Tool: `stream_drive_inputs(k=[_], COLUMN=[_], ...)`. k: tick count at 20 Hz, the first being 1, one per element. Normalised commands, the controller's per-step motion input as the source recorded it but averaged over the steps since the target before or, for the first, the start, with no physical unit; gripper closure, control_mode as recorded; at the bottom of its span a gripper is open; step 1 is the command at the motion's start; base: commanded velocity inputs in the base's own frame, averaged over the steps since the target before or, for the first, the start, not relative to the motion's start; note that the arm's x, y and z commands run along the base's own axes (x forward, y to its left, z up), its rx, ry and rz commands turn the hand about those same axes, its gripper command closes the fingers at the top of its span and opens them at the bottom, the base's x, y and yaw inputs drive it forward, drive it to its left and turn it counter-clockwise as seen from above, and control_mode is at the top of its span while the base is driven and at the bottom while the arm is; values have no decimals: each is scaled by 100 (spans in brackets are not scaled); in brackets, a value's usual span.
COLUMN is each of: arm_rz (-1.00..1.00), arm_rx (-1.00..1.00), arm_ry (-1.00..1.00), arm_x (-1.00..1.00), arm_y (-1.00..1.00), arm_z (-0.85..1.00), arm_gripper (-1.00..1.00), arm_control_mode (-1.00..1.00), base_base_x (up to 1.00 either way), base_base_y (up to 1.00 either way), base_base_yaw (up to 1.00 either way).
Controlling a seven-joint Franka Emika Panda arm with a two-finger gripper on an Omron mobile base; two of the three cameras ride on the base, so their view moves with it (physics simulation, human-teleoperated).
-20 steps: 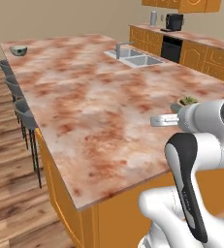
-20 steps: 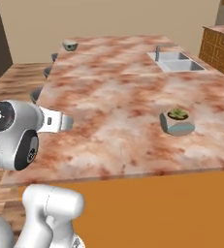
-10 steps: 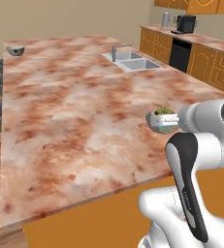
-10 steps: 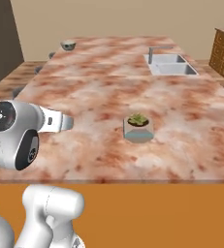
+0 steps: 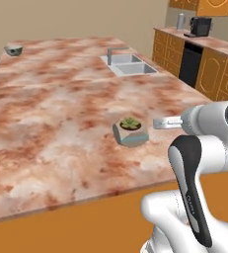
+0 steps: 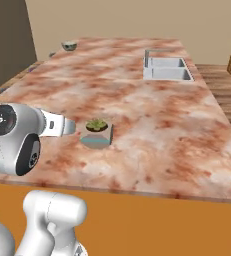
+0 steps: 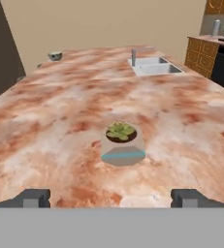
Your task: There is a bowl on the dining counter. Grab a lemon wedge from the fridge and place it in the bowl. Then get the liquor bottle and glass cup from the cabinet and place them next to the bowl.
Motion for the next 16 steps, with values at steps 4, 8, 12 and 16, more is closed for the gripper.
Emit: stream_drive_inputs(k=[4,8,12,16], arm_rz=[0,0,0,0], arm_rx=[0,0,0,0], arm_ry=[0,0,0,0], arm_x=[0,0,0,0], arm_y=[0,0,0,0], arm_z=[0,0,0,0], arm_gripper=[-100,-100,-100,-100], arm_control_mode=[100,100,100,100], base_base_x=[1,0,0,0], base_base_y=[-100,-100,-100,-100], base_base_yaw=[25,25,24,24])
